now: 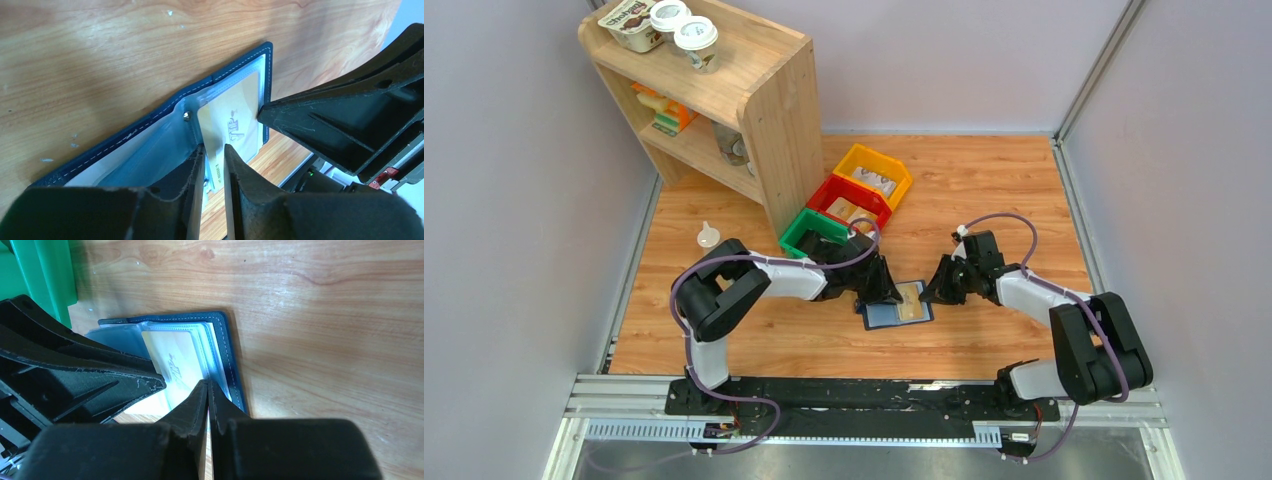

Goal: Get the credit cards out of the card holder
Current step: Remove the credit card from the card holder.

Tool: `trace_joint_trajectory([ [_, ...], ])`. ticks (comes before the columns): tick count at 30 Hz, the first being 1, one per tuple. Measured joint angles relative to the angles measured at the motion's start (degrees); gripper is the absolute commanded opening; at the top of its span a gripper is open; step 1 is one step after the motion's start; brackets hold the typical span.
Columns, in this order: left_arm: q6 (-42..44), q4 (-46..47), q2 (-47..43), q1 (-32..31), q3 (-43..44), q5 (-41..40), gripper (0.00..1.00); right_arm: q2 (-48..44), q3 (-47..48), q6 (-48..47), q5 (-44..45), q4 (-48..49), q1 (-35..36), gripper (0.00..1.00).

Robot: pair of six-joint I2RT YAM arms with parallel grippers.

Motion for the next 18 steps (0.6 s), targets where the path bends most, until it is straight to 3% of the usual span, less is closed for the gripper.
trace_joint_trajectory([
  [12, -1.75, 8.94, -0.50, 0.42, -5.22, 0.15, 0.00, 0.00, -0.28, 0.02, -0.11, 0.24, -0.15, 0.06],
  [18, -2.21, 10.38, -1.18, 0.50, -6.32, 0.11, 0.00, 0.22, -0.28, 0.07, -0.11, 0.24, -0.44, 0.06],
])
